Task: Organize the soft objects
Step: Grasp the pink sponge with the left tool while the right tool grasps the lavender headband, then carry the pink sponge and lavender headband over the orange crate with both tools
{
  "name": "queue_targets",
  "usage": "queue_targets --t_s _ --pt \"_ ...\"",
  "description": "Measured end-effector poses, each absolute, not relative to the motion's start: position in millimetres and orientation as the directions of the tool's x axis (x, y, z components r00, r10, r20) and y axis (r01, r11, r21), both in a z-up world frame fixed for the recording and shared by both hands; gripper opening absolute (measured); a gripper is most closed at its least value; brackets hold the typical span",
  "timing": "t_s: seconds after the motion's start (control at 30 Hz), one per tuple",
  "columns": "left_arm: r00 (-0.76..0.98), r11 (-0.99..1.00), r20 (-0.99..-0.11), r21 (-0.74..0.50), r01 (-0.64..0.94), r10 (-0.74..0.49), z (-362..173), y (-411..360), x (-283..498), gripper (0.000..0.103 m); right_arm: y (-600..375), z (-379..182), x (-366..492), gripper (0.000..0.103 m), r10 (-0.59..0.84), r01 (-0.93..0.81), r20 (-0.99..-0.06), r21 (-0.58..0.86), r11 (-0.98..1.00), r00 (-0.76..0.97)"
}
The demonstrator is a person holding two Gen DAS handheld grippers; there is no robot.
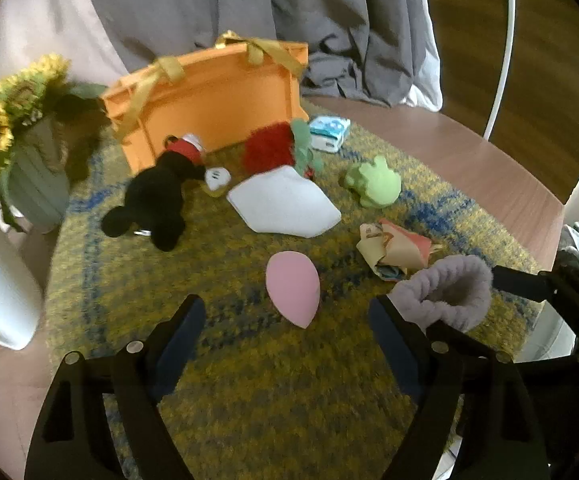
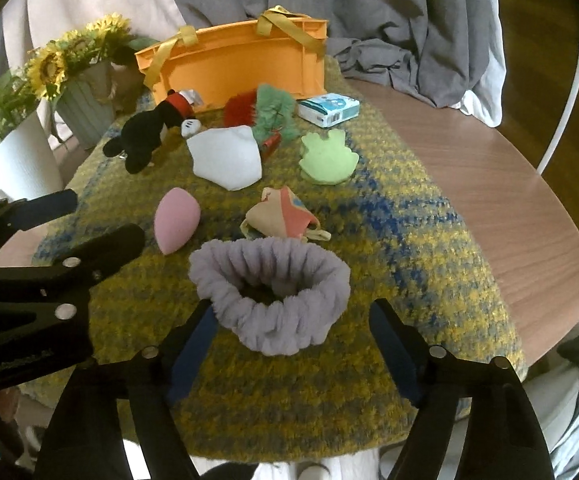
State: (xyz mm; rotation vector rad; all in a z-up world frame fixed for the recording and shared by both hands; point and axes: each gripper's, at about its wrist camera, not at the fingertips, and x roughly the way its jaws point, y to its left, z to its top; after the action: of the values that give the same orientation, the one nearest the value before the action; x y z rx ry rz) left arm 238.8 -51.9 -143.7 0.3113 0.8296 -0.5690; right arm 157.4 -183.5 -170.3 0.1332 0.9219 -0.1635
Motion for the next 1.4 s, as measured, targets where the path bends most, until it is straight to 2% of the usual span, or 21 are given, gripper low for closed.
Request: queue_targets --t_s 0.17,0.27,0.33,0.43,0.57,0.67,1.07,1.4 --pt "0.489 0.791 -0.788 0.002 0.611 -0.375 -160 -61 256 0.077 -183 -174 166 0.068 -0.092 0.201 -0.804 0.035 0.979 0.587" --pt "0.473 0.777 -0.790 -0.008 0.630 -0.391 -164 -65 261 0.071 -182 -175 171 0.058 -0.086 0.199 -0.810 0.038 0.979 0.580" --pt "0.461 0.767 -0.794 -0.011 0.642 -0.396 -166 -67 265 0.062 -181 -176 174 0.050 -0.088 0.202 -0.812 0.038 0.979 0.577" --pt "0.431 0.749 -0.810 -0.017 0.662 -0.399 -174 -71 270 0.054 -181 -175 177 0.042 -0.093 0.217 -0.813 0.041 0.975 0.575" --pt "0.432 0.743 -0.808 -0.012 0.669 -0.402 -179 -71 273 0.046 -182 -176 178 0.038 -0.100 0.242 -0.817 0.050 0.969 0.567" --pt "0.443 0.734 -0.801 0.007 0.679 -0.403 -180 -72 273 0.036 -181 -175 177 0.033 -0.105 0.258 -0.819 0.054 0.965 0.564" --pt "0.436 0.712 -0.768 -0.037 0.702 -0.470 -169 -61 266 0.034 -170 -163 170 0.027 -0.096 0.263 -0.803 0.078 0.962 0.588" --pt "0.542 0.780 -0.706 -0.024 0.625 -0.456 -132 -49 256 0.034 -168 -127 170 0.026 -0.066 0.160 -0.726 0.062 0.985 0.685"
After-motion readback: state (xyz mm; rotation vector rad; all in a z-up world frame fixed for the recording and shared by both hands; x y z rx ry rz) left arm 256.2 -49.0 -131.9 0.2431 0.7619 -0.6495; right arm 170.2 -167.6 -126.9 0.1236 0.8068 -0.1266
